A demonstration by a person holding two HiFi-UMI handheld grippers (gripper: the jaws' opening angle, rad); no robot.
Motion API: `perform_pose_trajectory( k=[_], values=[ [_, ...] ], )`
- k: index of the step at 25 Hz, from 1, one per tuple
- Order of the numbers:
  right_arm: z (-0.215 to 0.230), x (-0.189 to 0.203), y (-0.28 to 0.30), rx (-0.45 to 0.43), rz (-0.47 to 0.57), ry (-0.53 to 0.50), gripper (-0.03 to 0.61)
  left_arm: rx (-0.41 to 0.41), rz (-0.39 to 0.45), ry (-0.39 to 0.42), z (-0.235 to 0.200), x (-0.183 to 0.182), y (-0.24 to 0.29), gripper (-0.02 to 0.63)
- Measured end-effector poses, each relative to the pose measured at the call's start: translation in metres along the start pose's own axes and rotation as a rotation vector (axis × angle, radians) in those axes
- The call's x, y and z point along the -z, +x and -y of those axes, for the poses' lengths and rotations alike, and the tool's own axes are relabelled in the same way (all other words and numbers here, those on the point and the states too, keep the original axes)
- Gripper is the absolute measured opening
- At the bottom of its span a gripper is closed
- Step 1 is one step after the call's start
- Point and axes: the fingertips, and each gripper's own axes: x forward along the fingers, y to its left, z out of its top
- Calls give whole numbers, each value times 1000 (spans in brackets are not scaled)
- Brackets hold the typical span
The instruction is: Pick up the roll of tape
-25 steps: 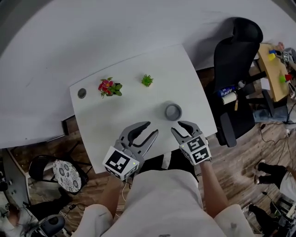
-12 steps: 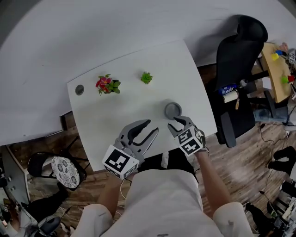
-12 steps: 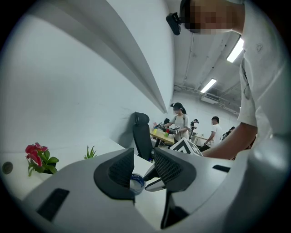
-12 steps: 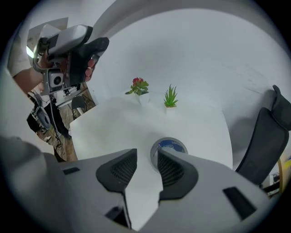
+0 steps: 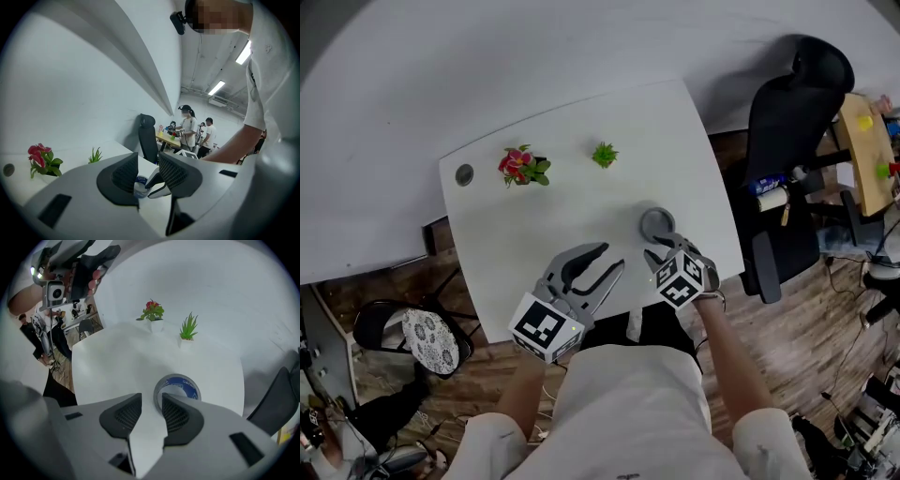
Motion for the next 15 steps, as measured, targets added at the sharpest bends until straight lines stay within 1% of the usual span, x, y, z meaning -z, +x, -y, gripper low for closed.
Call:
perform_pose_trajectory(
  k=[3, 9, 15],
  values=[
    [-2, 4, 9, -4, -35, -59, 139, -7, -6, -7, -1, 3, -3, 130],
    [-1, 8, 23, 12, -84, -141, 123, -14, -15, -14, -3, 10, -9, 130],
    [1, 12, 33, 20, -122, -177, 110, -22, -16, -18, -3, 12, -15, 130]
  ],
)
